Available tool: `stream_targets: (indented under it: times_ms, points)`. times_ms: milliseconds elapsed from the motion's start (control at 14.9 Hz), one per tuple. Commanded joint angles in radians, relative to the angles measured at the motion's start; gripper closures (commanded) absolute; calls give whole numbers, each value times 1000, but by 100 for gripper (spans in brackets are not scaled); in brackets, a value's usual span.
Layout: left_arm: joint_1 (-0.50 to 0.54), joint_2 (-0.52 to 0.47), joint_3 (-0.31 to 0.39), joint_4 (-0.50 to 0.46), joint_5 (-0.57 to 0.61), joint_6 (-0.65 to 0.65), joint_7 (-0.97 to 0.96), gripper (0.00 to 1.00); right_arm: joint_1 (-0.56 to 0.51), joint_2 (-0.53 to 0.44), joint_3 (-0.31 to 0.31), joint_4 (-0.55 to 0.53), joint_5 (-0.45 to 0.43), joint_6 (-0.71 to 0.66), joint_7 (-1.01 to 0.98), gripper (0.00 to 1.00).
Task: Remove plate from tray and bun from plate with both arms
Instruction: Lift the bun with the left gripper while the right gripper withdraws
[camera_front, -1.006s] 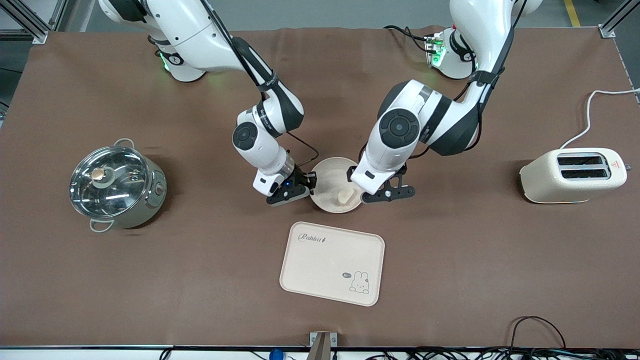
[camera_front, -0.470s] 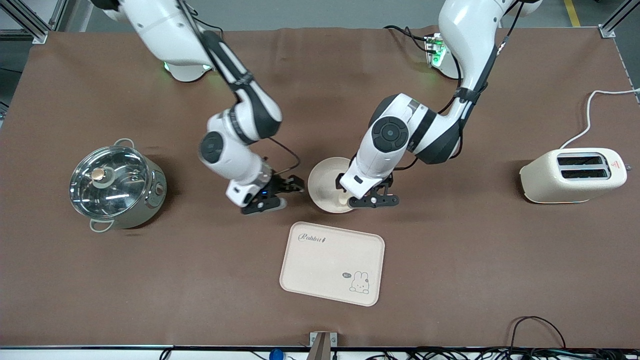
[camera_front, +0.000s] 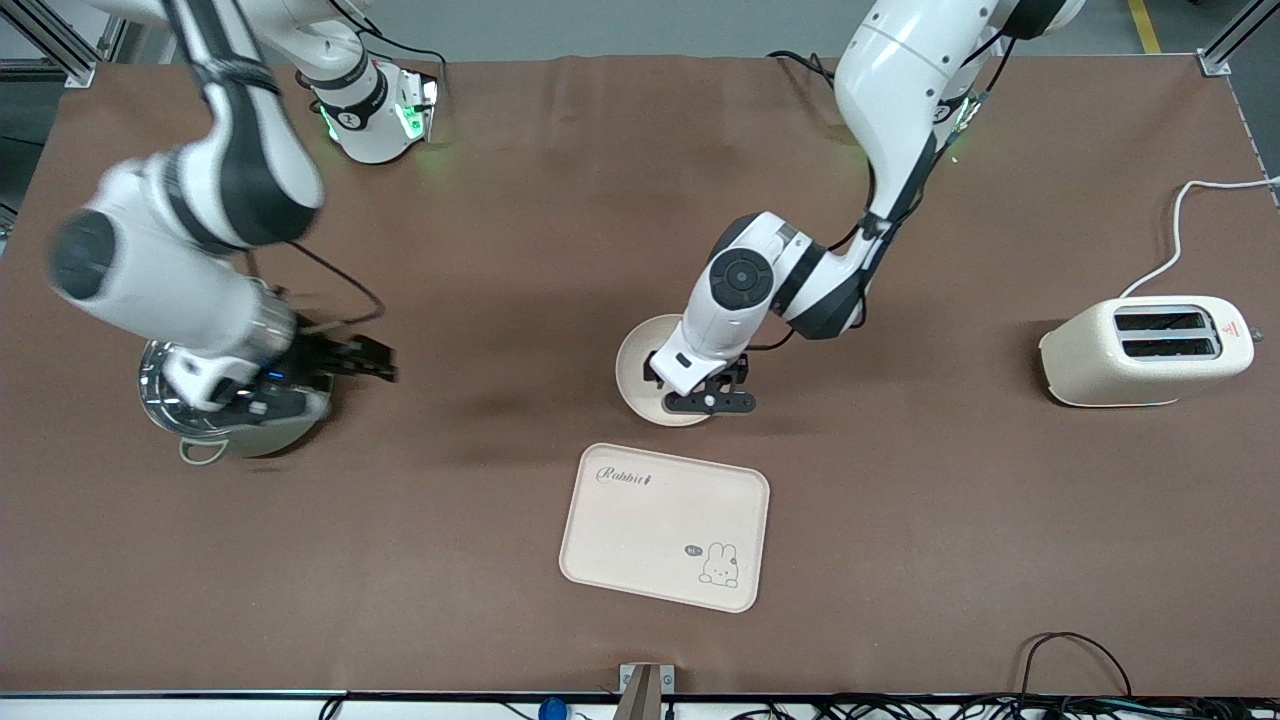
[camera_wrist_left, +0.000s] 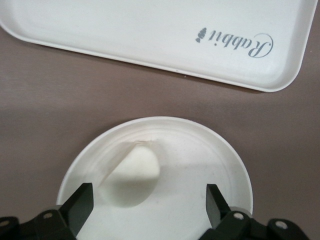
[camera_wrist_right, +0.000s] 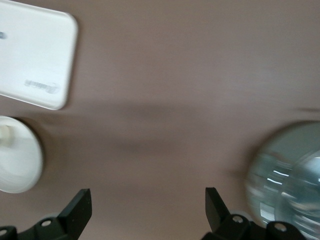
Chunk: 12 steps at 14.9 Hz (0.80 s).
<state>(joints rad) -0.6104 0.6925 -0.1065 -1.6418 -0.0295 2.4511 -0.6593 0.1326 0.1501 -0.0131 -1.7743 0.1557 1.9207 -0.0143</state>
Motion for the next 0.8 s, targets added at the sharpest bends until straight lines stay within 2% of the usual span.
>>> stream_targets:
  times_ms: [0,134,201,268,402,537,738]
  points:
    - [-17,31,4,-3,5,35,-11,1,-123,-157,19,-40,-57,-130,-78,0]
    - [-19,35,5,-29,6,52,-11,3,-200,-231,28,-42,-125,-213,-75,0]
    - [-17,35,5,-48,10,78,-11,6,-237,-272,33,-43,-131,-251,-75,0]
    - [-17,33,5,-68,22,106,-11,14,-254,-317,32,-43,-139,-281,-79,0]
    - [-12,32,5,-76,31,114,-13,43,-255,-374,28,-43,-160,-310,-85,0]
    - [-6,25,4,-78,31,111,-14,65,-260,-394,24,-37,-177,-328,-101,0]
    - [-2,15,4,-73,31,103,-42,89,-232,-403,9,-51,-179,-316,-113,0]
